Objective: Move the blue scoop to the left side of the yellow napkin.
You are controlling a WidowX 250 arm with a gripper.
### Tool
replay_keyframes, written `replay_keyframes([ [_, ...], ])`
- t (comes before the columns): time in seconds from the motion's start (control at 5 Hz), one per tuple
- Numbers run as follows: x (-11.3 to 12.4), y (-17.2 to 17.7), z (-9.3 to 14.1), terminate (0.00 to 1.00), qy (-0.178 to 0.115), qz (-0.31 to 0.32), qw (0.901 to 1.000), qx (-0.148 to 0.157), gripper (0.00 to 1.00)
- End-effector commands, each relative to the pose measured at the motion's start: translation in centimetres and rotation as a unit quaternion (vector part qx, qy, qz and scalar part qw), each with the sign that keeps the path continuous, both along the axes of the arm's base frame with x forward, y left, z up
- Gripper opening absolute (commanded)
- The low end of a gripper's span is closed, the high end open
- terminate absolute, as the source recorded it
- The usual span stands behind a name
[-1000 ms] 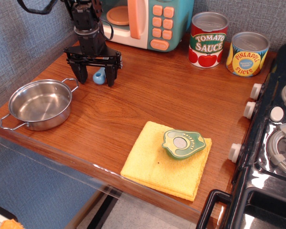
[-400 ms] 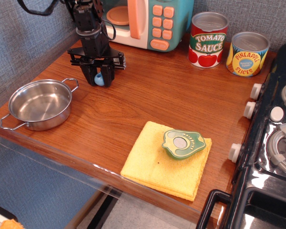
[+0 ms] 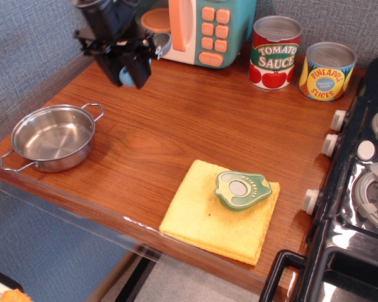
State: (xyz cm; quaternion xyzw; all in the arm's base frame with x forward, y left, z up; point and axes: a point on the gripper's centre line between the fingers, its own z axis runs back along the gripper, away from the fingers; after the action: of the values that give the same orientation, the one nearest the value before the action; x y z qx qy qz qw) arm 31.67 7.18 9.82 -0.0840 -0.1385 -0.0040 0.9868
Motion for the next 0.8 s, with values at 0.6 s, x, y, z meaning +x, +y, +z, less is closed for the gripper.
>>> replay_keyframes([
  [0.6,-8.4,-2.1,-6.2,0.0,0.059,-0.066,0.9908,0.102,0.0],
])
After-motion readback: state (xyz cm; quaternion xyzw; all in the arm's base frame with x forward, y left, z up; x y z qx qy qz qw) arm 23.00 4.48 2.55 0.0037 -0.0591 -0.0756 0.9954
